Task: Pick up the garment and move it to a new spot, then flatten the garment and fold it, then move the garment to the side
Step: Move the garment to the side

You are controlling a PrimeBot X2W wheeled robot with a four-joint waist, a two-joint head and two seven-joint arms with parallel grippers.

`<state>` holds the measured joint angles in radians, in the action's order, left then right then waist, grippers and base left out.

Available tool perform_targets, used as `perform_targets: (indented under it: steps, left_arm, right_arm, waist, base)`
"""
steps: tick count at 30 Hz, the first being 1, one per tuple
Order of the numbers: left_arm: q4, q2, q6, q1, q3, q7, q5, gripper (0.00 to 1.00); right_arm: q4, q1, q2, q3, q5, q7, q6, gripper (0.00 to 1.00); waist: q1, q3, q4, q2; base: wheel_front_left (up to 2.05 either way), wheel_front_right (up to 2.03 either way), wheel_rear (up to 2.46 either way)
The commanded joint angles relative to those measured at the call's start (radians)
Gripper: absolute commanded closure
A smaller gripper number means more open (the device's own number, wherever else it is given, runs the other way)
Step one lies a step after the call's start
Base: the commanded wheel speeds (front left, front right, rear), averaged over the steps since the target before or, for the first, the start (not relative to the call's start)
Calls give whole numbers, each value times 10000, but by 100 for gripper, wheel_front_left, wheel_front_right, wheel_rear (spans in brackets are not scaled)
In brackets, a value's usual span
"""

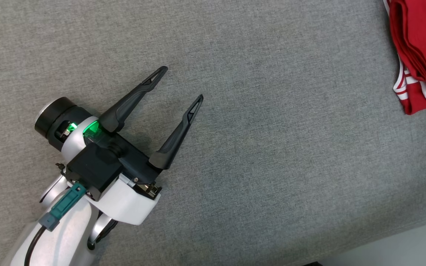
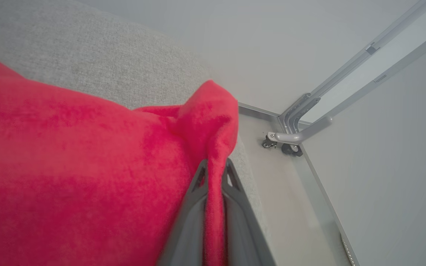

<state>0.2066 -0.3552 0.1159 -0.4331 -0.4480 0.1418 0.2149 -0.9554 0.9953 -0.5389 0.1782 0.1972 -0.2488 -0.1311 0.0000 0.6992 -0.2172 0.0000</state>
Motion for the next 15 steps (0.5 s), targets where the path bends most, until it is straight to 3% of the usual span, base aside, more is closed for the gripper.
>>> perform_targets:
  steps: [1, 2, 3, 11, 15]
  left_arm:
    - [-100, 1, -65, 65, 42, 58, 48, 0]
    - [-136, 28, -73, 74, 49, 98, 84, 0]
    - [-174, 56, -100, 88, 55, 124, 120, 0]
    - [-648, 355, -121, 70, -118, 550, 287, 0]
    - [-1164, 672, -177, 185, -217, 889, 449, 0]
  right_arm:
    - [-83, 70, -4, 74, 57, -97, 7, 100]
    - [-102, 64, 17, 174, 93, -110, 7, 60]
    - [-177, 61, 101, 187, 309, -98, 7, 0]
    - [-217, 81, -155, 744, 865, -134, 7, 0]
    - [-55, -99, -345, 1120, 1132, -151, 7, 0]
  waist:
    - [0, -55, 68, 0]
    - [0, -88, 97, 0]
    - [0, -126, 119, 0]
    - [0, -785, 381, 0]
    - [0, -1629, 715, 0]
  base:
    - [0, 0, 0]
    - [0, 0, 0]
    - [0, 0, 0]
    - [0, 0, 0]
    - [0, 0, 0]
